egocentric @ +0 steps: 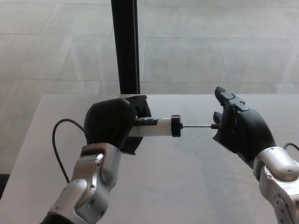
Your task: The robot uses its left hand to lift the air pump kept on the middle of the desk and use the right hand to compress the handle
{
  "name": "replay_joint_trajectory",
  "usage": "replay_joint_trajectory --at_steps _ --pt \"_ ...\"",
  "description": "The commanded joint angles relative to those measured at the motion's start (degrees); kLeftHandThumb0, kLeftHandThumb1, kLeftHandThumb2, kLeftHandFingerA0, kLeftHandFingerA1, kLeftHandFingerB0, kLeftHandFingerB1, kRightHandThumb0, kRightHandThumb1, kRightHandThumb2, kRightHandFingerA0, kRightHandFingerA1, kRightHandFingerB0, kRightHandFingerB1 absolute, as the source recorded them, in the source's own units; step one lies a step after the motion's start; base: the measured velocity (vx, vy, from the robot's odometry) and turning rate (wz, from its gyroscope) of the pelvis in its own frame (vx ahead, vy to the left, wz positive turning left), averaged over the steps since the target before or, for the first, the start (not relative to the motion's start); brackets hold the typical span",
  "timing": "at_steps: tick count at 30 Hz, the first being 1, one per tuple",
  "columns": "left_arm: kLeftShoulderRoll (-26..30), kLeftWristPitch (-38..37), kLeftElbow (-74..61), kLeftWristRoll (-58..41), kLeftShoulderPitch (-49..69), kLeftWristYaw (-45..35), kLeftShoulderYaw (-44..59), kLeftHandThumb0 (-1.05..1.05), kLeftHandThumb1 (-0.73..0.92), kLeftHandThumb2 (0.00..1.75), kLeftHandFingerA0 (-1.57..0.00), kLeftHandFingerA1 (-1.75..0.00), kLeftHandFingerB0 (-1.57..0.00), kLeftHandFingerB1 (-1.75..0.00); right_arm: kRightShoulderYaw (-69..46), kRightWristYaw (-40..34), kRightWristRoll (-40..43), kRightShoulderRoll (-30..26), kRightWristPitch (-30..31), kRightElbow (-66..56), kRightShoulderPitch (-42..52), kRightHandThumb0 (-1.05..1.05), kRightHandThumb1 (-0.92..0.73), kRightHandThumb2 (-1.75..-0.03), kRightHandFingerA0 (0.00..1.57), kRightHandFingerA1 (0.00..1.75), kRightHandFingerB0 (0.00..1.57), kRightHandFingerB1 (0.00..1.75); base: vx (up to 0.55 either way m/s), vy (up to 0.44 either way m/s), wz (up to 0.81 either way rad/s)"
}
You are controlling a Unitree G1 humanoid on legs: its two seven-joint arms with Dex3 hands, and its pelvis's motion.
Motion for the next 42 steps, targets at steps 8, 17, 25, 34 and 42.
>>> replay_joint_trajectory --at_steps 8,17,25,34,42 --pt "-2.4 8.2 1.6 2.6 -2.9 -2.7 -2.8 -0.23 0.47 1.17 -1.25 -1.39 -0.93 -1.15 -2.0 -1.5 -0.6 1.7 -0.1 -0.1 -3.6 -1.01 -0.92 -1.34 0.00 0.09 0.00 0.01 0.00 0.000 0.00" --pt "-4.6 13.7 3.5 4.9 -5.5 -3.4 -5.9 -0.19 0.53 1.12 -1.00 -1.70 -0.86 -1.07 -1.9 -1.9 -2.3 0.9 0.5 0.1 -4.8 -1.01 -0.92 -1.35 0.00 0.08 0.00 0.02 0.00 0.000 0.00" --pt "-5.3 15.4 4.5 5.8 -8.6 -4.5 -8.2 -0.23 0.57 1.12 -0.97 -1.69 -0.85 -1.15 -1.5 -1.6 -3.5 0.5 0.3 1.4 -5.3 -0.98 -0.92 -1.33 0.00 0.13 0.02 0.11 0.00 0.000 0.00" --pt "-5.0 16.0 4.7 6.4 -12.1 -6.0 -9.4 -0.23 0.54 1.13 -1.16 -1.30 -0.84 -0.99 -0.6 -1.0 -4.6 -0.1 0.2 2.8 -5.4 -0.97 -0.92 -1.33 0.00 0.16 0.00 0.10 0.00 0.000 0.00" --pt "-5.0 16.9 4.0 8.1 -13.6 -8.4 -12.0 -0.35 0.81 0.64 -0.88 -1.63 -0.76 -0.74 -2.2 0.1 -2.2 0.6 0.6 3.5 -6.1 -1.02 -0.92 -1.33 0.00 0.08 0.00 0.04 0.00 0.000 0.00"
